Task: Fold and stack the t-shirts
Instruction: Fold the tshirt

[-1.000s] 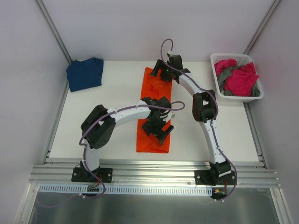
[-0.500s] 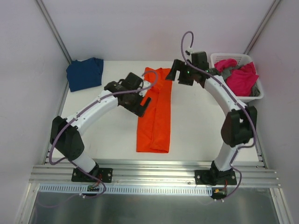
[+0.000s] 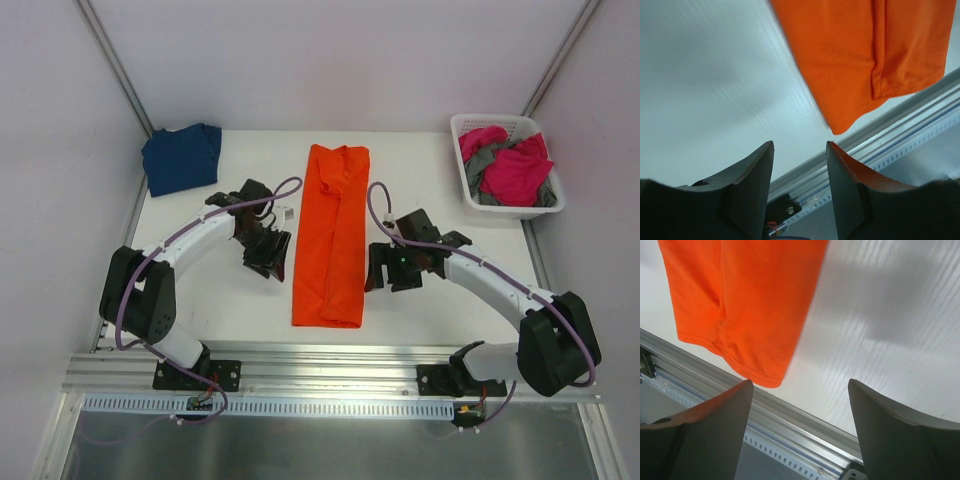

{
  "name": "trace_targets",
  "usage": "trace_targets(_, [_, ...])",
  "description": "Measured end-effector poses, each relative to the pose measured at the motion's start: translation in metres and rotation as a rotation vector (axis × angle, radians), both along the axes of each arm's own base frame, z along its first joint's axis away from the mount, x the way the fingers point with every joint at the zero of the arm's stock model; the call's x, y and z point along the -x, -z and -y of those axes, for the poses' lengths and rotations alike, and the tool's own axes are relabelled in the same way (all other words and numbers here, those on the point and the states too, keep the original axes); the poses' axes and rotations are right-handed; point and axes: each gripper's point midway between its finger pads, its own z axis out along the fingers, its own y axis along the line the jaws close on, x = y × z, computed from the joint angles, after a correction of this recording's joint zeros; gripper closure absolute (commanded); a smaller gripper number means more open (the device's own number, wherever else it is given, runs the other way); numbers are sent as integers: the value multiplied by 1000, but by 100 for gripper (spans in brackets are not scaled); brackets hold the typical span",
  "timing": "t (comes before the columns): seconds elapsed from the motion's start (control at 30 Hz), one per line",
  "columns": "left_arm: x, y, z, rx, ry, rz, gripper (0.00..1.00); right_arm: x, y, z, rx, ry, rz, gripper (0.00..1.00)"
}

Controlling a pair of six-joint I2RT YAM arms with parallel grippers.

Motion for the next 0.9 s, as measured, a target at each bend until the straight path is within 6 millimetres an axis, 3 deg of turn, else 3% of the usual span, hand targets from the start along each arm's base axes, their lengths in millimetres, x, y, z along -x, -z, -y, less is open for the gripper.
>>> trace_targets(0.17, [30,15,-1,23,-17,-116,49,18,14,6,4,10,-55,28])
trace_targets(0.27, [38,18,0,36,-28,-152,49,26,19,6,-4,13,-93,36])
trace_targets(0.43, [42,18,8,76,-38,-196,50,29,24,-2,-28,14,-142,45])
trace_targets(0.6, [47,31,13,77,-56,-287,50,36,33,-16,-32,-10,-211,46])
trace_targets(0.9, [49,38,21,105,-79,-357,52,30,29,-41,-68,-33,-231,49])
